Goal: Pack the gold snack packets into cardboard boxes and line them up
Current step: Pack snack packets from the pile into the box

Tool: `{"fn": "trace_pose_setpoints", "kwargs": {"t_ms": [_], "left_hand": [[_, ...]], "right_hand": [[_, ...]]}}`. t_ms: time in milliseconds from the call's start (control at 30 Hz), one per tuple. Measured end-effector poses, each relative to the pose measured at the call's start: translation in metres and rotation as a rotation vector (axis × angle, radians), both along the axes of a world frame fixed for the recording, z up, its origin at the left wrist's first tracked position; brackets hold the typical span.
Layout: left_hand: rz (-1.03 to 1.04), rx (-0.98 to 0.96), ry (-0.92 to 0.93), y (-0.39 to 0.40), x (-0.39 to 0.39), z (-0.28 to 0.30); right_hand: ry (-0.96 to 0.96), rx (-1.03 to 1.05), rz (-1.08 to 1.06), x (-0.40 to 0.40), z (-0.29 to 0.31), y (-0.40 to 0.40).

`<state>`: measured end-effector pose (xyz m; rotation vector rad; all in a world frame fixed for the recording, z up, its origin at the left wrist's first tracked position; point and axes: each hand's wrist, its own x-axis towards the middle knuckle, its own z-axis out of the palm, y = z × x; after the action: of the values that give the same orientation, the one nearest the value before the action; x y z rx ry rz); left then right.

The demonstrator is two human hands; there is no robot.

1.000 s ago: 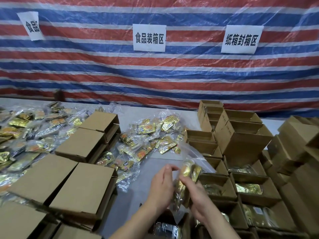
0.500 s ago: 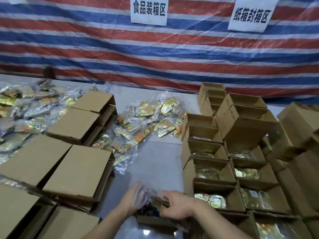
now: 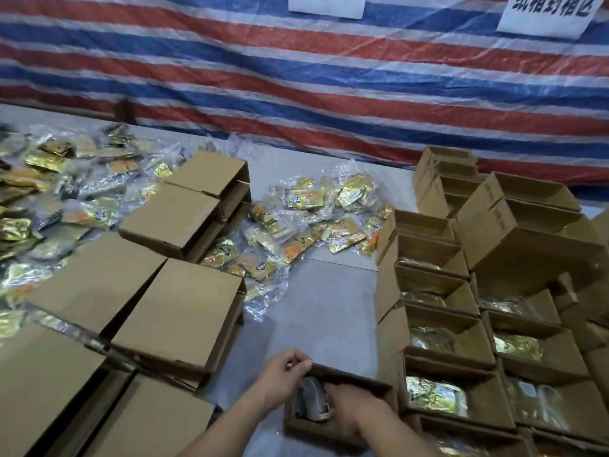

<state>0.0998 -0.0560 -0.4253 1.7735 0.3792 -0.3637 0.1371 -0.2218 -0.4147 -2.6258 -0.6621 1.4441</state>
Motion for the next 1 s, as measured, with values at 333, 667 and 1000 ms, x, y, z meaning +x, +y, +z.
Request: {"fn": "trace_pose_setpoints", "kwargs": {"t_ms": [333, 667, 1000], "left_hand": [[0.034, 0.059, -0.023, 0.002, -0.003, -0.014], [0.040, 0.142, -0.067, -0.001, -0.013, -0.013], [0.054, 0.171, 0.012, -0.004, -0.015, -0.007]], "right_hand": [[0.012, 0.192, -0.297, -0.006, 0.016, -0.010], [-0.004, 0.237, -0.425, -0.020, 0.013, 0.022], [-0.186, 0.129, -0.364, -0.035, 0.021, -0.017]]}}
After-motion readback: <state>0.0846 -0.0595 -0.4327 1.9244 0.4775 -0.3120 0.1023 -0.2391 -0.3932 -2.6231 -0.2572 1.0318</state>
